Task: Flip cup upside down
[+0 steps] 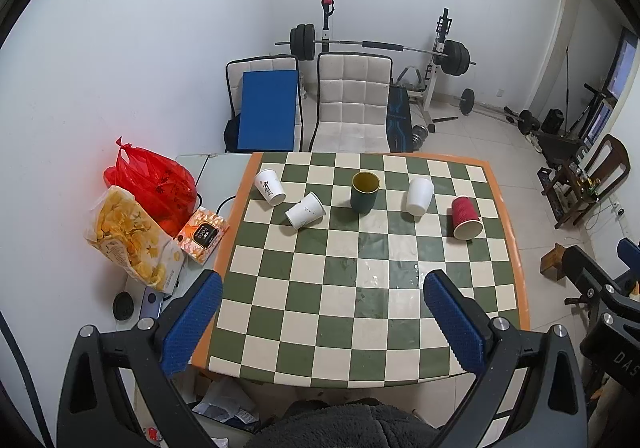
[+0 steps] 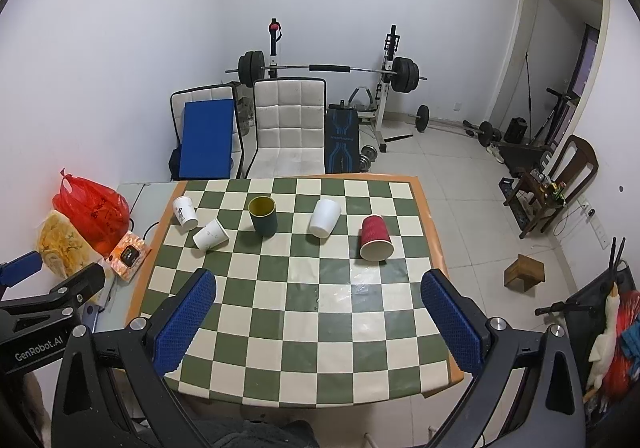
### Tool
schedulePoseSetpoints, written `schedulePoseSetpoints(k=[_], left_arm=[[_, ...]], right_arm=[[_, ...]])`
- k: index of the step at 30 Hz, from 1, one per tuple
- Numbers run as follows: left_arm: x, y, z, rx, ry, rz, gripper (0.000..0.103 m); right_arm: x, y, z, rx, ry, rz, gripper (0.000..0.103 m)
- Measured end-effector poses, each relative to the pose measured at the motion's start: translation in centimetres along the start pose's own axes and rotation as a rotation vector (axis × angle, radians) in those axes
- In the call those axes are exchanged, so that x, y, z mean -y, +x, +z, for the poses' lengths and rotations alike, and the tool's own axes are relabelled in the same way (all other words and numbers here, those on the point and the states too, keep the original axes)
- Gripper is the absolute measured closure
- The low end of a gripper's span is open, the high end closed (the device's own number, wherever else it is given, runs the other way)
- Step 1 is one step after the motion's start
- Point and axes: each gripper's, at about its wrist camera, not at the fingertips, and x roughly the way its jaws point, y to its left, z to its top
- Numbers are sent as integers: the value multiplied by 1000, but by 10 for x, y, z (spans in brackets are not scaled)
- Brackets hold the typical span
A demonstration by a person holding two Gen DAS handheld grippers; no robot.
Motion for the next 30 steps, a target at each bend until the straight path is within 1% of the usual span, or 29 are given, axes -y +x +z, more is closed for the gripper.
schedulePoseSetpoints(k=[5, 7, 12, 15, 30], left_arm=[[0, -2, 0, 6, -1, -2, 0], [0, -3, 0, 9, -2, -2, 0], [1, -3, 0, 8, -2, -2, 0], [1, -3, -1, 10, -3, -3, 0], [0, -4, 0, 11, -3, -4, 0]], right_arm=[[1, -1, 1, 0, 1, 2, 0], [-1, -5, 8, -4, 4, 8, 0], [0, -13, 12, 1, 2, 12, 0], [2, -10, 6, 3, 5, 10, 0], [0, -13, 6, 7, 9, 10, 0]])
